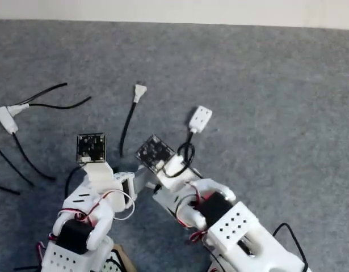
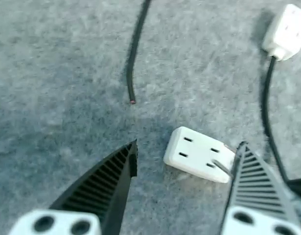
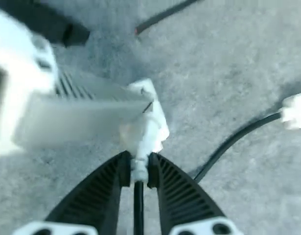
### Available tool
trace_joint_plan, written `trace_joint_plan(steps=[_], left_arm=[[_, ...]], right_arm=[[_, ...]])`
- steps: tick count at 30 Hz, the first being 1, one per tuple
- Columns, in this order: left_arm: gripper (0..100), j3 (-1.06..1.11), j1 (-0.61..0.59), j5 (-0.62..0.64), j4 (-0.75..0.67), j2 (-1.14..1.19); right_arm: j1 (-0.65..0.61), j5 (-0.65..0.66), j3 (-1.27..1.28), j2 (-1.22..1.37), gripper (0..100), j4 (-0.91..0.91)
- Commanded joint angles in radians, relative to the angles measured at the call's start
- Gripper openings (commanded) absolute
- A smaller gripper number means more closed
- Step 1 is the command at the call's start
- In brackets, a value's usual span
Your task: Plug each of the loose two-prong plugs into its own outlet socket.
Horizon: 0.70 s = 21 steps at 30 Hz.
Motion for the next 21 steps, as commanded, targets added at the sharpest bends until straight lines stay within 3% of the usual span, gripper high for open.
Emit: trace_joint_plan(steps=[1, 15, 21], left_arm=[[33, 0.001, 0.007, -0.012, -0.006, -0.007], [33, -0.001, 0.002, -0.014, -0.006, -0.007], [33, -0.035, -0.128, -0.009, -0.037, -0.008]], right_arm=[[0.039, 0.034, -0.186, -0.010, 0.8, 0.076], [0.051, 0.081, -0.255, -0.005, 0.8, 0.171], [0.050, 0.081, -0.236, -0.004, 0.8, 0.203]])
